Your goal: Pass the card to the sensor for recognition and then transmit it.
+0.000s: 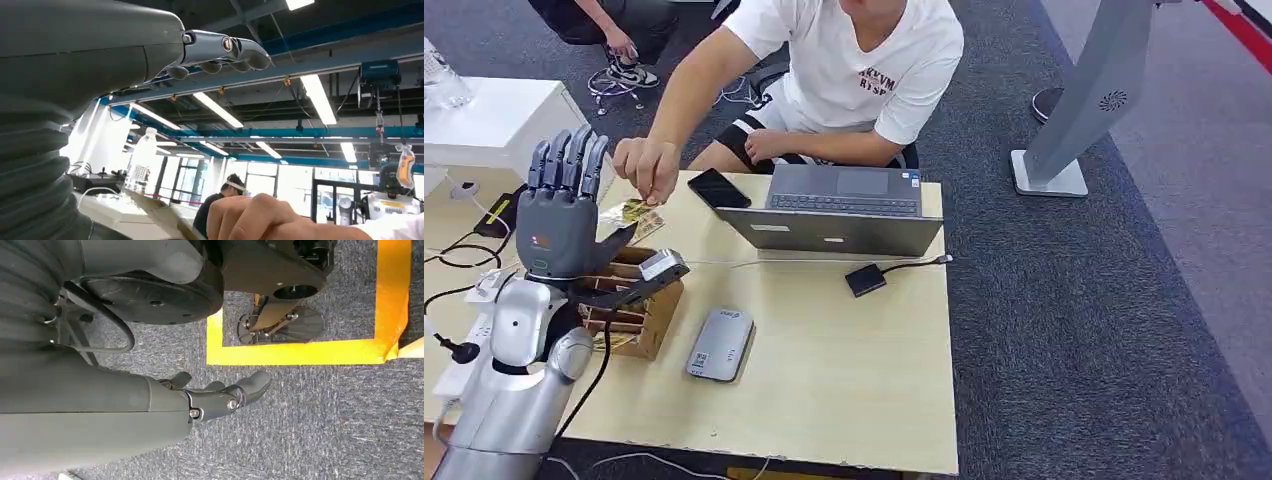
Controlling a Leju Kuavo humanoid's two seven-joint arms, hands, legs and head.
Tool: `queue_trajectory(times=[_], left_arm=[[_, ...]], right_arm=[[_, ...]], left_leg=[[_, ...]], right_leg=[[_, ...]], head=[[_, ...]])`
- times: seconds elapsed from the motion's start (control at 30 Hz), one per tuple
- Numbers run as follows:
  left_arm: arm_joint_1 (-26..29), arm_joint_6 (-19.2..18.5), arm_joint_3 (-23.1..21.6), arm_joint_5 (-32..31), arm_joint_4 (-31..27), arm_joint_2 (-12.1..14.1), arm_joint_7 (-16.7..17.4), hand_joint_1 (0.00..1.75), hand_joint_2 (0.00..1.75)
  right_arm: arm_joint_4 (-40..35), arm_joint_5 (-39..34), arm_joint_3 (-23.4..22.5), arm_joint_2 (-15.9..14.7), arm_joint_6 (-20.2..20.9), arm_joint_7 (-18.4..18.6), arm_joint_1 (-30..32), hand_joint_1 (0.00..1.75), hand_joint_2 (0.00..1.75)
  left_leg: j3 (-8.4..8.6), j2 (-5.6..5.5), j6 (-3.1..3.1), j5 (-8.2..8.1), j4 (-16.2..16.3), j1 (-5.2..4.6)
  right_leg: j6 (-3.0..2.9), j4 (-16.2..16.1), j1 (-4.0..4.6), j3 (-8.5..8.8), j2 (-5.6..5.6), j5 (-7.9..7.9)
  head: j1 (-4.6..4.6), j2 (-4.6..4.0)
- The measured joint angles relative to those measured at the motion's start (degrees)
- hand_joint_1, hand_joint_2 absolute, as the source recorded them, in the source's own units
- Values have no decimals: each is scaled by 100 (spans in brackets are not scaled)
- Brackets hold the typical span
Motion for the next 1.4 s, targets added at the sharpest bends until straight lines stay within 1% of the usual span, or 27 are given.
queue_trajectory(times=[0.13,0.43,0.63,0.77,0.83,0.93,1.13,1.2,1.4], left_arm=[[0,-98,-37,149,0,33,-28,175,175],[-2,39,-79,291,85,50,-133,175,175],[-7,44,-90,387,144,48,-197,175,175],[29,15,-129,719,138,26,-426,175,175],[115,17,-184,765,105,0,-481,175,175],[348,35,-295,763,-92,-42,-533,175,175],[860,31,-619,483,-529,-122,-551,175,175],[1012,-108,-722,400,-599,-138,-511,175,175],[1327,-703,-959,295,-643,-138,-286,175,175]], right_arm=[[0,0,22,0,-9,9,0,0,175],[0,85,83,0,-11,18,-3,0,175],[0,85,83,0,-35,35,-4,0,175],[0,85,83,0,-37,37,-3,0,175],[0,85,83,0,-48,35,-2,0,175],[0,66,83,0,-72,35,-1,0,175],[0,-20,83,0,-87,15,2,0,175],[0,-37,83,0,-92,11,4,0,175],[2,-78,83,0,-101,0,9,0,175]], left_leg=[[-1,0,0,0,0,0],[-1,0,0,0,0,-1],[-1,0,0,0,0,0],[-1,0,0,0,0,-1],[-2,1,0,0,0,-1],[-3,5,1,-1,0,-1],[-9,8,2,-2,0,-3],[-9,8,2,-2,0,-3],[-9,7,2,-1,0,-2]], right_leg=[[0,0,0,0,0,0],[0,0,0,0,0,0],[0,0,0,-1,0,0],[0,0,0,0,0,0],[0,0,0,-1,2,0],[0,-1,-1,-3,4,0],[0,-1,-2,-8,4,0],[0,-1,-2,-8,4,0],[0,-1,-1,-9,3,0]], head=[[0,0],[0,0],[0,0],[0,0],[0,0],[0,0],[0,0],[0,0],[0,0]])
